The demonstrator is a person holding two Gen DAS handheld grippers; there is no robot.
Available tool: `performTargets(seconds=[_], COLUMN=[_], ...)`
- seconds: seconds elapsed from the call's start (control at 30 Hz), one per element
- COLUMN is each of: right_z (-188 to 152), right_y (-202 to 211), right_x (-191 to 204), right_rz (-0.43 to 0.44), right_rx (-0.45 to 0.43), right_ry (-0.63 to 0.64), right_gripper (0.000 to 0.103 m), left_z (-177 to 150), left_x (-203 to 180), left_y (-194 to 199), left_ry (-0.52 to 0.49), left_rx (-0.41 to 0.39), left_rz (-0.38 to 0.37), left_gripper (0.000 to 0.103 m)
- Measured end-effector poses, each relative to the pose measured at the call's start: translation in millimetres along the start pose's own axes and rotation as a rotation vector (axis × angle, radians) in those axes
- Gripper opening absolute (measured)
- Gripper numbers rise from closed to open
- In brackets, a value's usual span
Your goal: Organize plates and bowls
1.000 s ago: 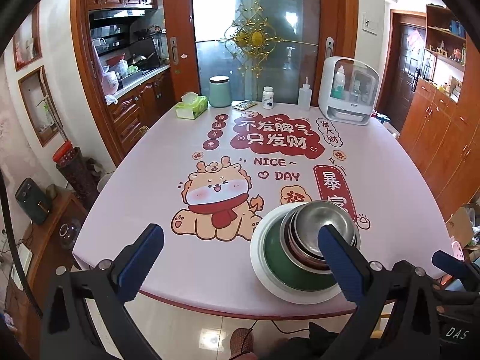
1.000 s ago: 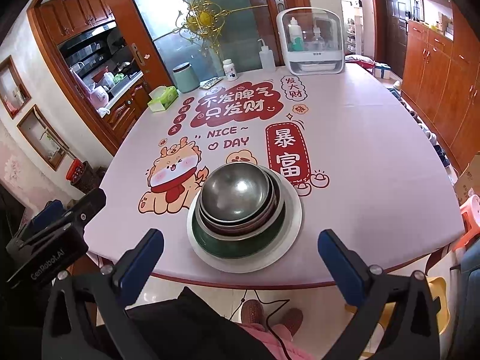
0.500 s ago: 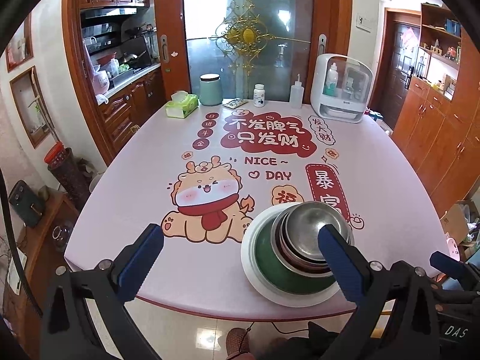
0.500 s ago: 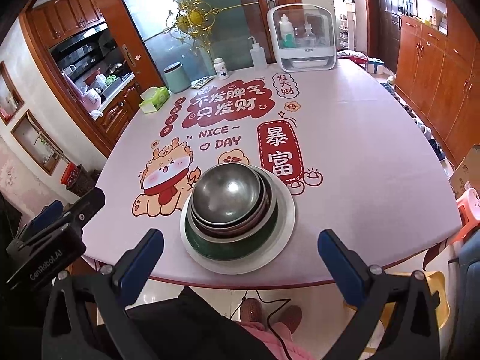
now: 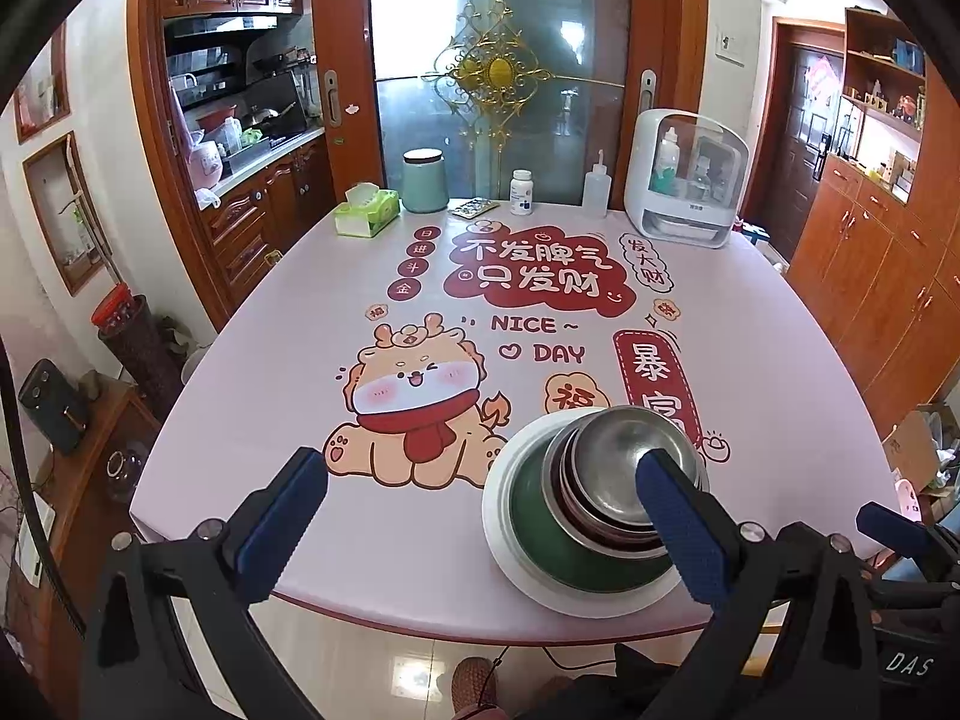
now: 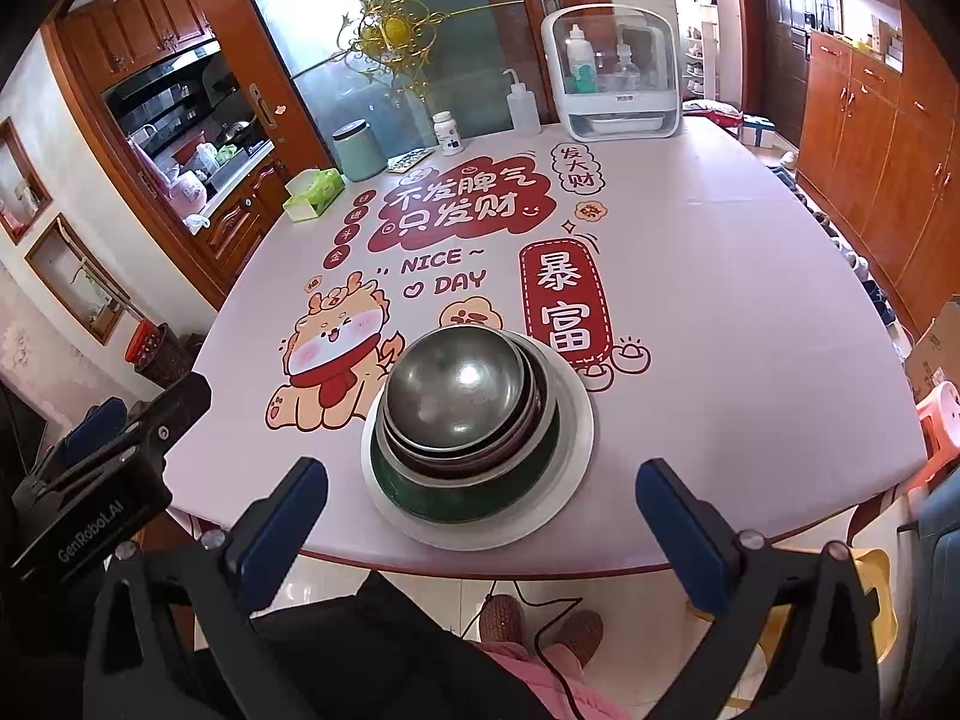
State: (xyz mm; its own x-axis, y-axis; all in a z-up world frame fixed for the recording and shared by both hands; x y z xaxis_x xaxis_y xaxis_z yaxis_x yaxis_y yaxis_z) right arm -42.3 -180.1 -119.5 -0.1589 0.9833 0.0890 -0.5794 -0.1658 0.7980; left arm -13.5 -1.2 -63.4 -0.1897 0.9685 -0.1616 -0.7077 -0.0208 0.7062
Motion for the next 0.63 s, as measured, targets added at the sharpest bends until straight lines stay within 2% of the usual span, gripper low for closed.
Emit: performTargets(seconds=[0.63], right_z=[1.7], right_y=[-1.4], right_x=[-2.6], right_rz=[0.025], right_rx=[-0.005], right_ry=[0.013], right_gripper=[0.103], left_z=[-0.4], left_x=[-2.9], left_y=[1.8], left_ry=[-0.001], left_rx=[0.001], left_rz=[0.012], left_gripper=[0.102])
Point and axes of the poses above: each gripper's, at about its wrist camera, not at the fingertips, and y roughly against the way its jaws point, x to its left, z to its top, the point moved 10 cm from there along -y, roughly the way its jaws point, and after that the axes turned 13 degrees about y, right-handed, at the moved point
